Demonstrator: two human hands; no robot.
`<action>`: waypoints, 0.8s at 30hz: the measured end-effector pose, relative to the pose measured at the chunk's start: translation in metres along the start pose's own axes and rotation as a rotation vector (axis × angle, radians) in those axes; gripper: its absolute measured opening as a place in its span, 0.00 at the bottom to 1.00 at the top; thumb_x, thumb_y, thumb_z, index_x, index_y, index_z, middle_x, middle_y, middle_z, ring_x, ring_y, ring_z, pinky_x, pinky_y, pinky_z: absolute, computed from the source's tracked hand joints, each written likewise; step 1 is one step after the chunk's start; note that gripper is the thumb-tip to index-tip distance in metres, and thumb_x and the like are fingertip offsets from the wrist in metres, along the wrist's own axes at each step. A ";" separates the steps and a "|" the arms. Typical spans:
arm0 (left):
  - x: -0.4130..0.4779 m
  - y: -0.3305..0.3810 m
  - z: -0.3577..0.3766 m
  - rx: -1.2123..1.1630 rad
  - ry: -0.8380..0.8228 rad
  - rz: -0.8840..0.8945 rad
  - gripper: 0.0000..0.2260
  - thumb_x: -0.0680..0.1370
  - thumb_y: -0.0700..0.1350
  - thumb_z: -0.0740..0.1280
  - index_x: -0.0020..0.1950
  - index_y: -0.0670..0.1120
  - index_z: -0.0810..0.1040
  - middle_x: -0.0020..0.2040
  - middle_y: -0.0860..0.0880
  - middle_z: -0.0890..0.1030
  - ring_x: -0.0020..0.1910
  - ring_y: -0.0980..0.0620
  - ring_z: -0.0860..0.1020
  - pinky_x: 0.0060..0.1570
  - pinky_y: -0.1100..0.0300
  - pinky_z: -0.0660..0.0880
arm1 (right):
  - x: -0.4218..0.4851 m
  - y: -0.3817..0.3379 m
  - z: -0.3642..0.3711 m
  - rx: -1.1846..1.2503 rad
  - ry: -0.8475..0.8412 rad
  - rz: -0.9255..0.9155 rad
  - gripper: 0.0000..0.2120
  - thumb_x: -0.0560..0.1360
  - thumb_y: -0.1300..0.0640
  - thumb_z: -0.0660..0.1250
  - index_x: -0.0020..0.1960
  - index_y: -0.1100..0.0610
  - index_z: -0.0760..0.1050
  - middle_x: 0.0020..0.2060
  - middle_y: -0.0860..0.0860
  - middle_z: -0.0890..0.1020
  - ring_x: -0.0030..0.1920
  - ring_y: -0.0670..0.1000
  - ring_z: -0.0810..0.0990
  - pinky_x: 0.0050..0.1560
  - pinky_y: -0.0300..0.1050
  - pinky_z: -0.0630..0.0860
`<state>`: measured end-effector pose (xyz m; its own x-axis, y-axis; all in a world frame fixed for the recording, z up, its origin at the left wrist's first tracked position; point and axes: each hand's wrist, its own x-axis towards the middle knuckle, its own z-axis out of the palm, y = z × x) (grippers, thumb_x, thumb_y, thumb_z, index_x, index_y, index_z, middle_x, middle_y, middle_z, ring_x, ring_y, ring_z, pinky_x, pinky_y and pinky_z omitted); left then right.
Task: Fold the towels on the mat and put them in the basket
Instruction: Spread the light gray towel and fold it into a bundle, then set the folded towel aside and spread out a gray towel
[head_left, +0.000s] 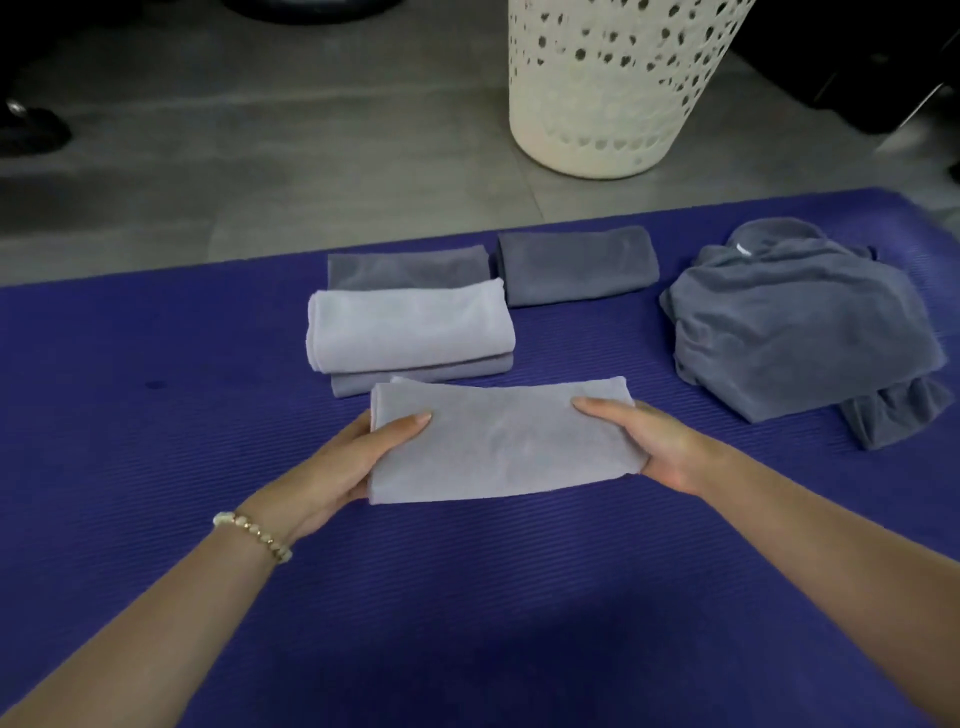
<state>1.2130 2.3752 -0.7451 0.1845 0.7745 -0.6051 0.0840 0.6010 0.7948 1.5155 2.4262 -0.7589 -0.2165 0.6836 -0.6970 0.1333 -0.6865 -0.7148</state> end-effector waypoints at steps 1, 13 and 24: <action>0.011 0.011 0.009 0.023 0.018 0.031 0.16 0.73 0.58 0.67 0.59 0.58 0.74 0.51 0.58 0.84 0.49 0.60 0.82 0.43 0.65 0.77 | 0.002 -0.014 -0.013 -0.030 0.031 -0.027 0.16 0.73 0.50 0.70 0.59 0.54 0.79 0.52 0.50 0.85 0.53 0.50 0.83 0.53 0.45 0.77; 0.175 0.065 0.151 -0.133 0.246 0.339 0.23 0.79 0.45 0.66 0.72 0.54 0.62 0.65 0.54 0.74 0.58 0.58 0.76 0.60 0.59 0.74 | 0.114 -0.066 -0.158 -0.047 0.465 -0.339 0.19 0.72 0.52 0.73 0.60 0.58 0.76 0.54 0.54 0.83 0.49 0.50 0.82 0.46 0.41 0.77; 0.202 0.027 0.160 1.144 0.296 0.396 0.27 0.83 0.54 0.53 0.78 0.56 0.42 0.79 0.54 0.41 0.77 0.53 0.38 0.73 0.58 0.37 | 0.172 -0.054 -0.176 -0.313 0.402 -0.364 0.24 0.79 0.47 0.62 0.71 0.56 0.65 0.62 0.49 0.75 0.59 0.50 0.75 0.55 0.41 0.69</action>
<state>1.4092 2.5166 -0.8388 0.1766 0.9669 -0.1840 0.9040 -0.0853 0.4190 1.6411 2.6245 -0.8501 0.0717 0.9416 -0.3290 0.4099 -0.3285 -0.8509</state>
